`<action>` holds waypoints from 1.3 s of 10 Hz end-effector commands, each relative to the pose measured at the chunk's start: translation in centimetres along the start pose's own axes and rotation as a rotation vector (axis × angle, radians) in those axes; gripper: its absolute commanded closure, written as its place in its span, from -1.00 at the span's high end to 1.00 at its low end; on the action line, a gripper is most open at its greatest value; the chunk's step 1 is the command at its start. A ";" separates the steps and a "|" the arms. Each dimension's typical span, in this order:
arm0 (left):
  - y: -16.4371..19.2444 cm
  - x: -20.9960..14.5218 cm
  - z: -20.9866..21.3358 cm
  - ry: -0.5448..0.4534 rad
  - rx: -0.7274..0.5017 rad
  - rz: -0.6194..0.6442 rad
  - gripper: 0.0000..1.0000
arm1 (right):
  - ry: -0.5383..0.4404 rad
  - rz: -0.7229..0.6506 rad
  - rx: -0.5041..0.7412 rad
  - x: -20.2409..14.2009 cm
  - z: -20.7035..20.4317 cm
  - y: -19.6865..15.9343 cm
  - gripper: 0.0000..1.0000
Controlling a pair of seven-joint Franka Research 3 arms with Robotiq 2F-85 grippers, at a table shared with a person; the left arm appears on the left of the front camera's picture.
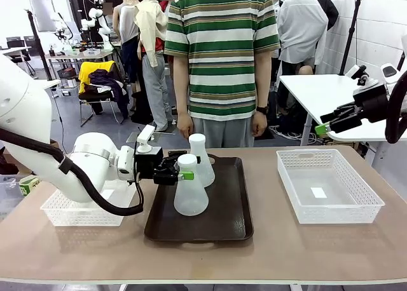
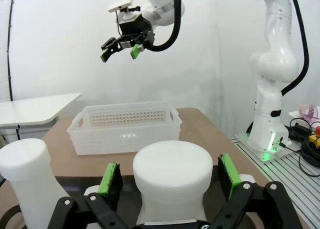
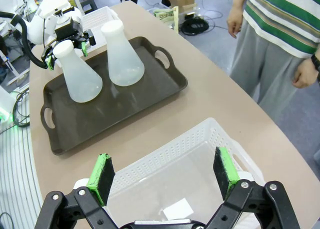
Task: Prepare the laboratory tools.
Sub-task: Place the picked Big flask upright in the Handle tray as directed by the person.
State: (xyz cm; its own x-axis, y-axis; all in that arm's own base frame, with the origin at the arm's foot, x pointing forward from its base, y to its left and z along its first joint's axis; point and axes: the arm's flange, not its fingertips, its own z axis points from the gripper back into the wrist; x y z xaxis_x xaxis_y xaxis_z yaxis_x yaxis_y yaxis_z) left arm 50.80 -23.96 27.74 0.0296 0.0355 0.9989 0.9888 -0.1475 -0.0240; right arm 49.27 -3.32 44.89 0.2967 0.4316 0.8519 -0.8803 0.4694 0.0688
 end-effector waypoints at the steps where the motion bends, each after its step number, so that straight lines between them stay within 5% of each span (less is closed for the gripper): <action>1: -0.6 0.8 0.4 0.036 0.000 0.035 1.00 | 0.004 -0.001 -0.007 0.0 -0.1 0.0 1.00; 13: -0.2 0.4 0.4 0.027 -0.005 0.018 1.00 | 0.004 -0.001 -0.007 0.0 -0.1 0.0 1.00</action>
State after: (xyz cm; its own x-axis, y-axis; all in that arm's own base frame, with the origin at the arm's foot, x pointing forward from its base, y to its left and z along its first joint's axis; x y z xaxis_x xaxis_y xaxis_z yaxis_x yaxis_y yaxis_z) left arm 50.51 -23.32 28.12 0.0441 -0.0041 0.9990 0.9860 -0.1610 -0.0441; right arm 49.27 -3.32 44.89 0.2968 0.4316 0.8519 -0.8803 0.4695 0.0688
